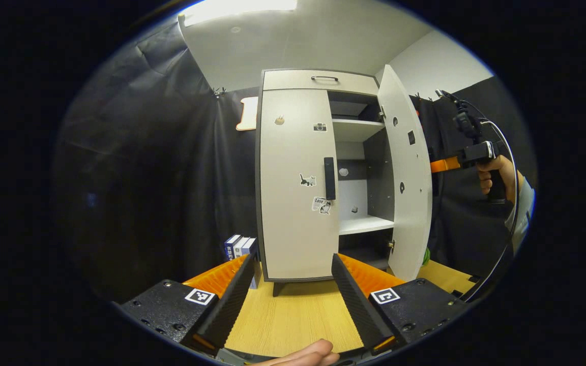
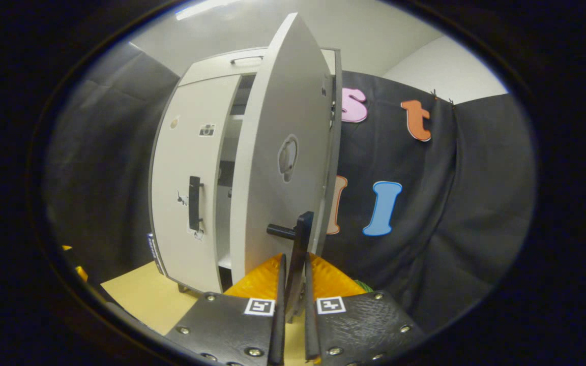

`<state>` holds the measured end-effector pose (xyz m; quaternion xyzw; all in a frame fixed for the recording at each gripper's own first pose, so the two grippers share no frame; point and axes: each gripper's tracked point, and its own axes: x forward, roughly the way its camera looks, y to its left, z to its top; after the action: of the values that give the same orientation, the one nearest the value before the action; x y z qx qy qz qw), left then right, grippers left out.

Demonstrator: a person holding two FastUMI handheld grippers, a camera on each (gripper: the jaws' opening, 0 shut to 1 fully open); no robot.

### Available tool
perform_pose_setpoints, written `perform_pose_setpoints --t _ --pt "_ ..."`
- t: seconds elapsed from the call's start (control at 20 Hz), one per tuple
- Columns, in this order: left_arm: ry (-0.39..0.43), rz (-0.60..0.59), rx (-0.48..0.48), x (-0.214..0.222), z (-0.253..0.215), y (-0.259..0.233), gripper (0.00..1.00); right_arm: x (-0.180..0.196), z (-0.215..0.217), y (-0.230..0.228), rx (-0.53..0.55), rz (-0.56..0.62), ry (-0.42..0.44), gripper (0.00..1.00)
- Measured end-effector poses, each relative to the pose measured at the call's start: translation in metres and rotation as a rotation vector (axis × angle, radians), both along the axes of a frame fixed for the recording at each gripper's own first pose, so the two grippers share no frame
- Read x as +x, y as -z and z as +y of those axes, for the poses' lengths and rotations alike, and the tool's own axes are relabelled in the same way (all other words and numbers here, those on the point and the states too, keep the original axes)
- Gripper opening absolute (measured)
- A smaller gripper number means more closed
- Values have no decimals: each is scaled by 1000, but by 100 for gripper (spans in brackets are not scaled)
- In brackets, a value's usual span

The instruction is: Open the right door of the double-door shoe cabinet with the right hand, and open the left door with the left hand.

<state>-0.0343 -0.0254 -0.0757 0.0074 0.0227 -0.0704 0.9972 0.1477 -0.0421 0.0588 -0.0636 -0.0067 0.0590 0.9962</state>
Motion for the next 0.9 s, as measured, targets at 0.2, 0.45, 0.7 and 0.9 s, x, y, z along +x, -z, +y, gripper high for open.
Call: perform_pose_setpoints --t 0.2,0.45,0.7,0.9 --pt "10 16 -4 3 -3 7 95 10 -47 1 31 -4 83 15" --pt "9 18 9 8 -3 12 96 9 -60 2 118 26 -17 1" --pt "-11 36 2 15 1 20 95 13 -63 6 105 26 -14 1" --pt "-22 53 4 23 4 28 95 17 -63 10 71 5 2 1"
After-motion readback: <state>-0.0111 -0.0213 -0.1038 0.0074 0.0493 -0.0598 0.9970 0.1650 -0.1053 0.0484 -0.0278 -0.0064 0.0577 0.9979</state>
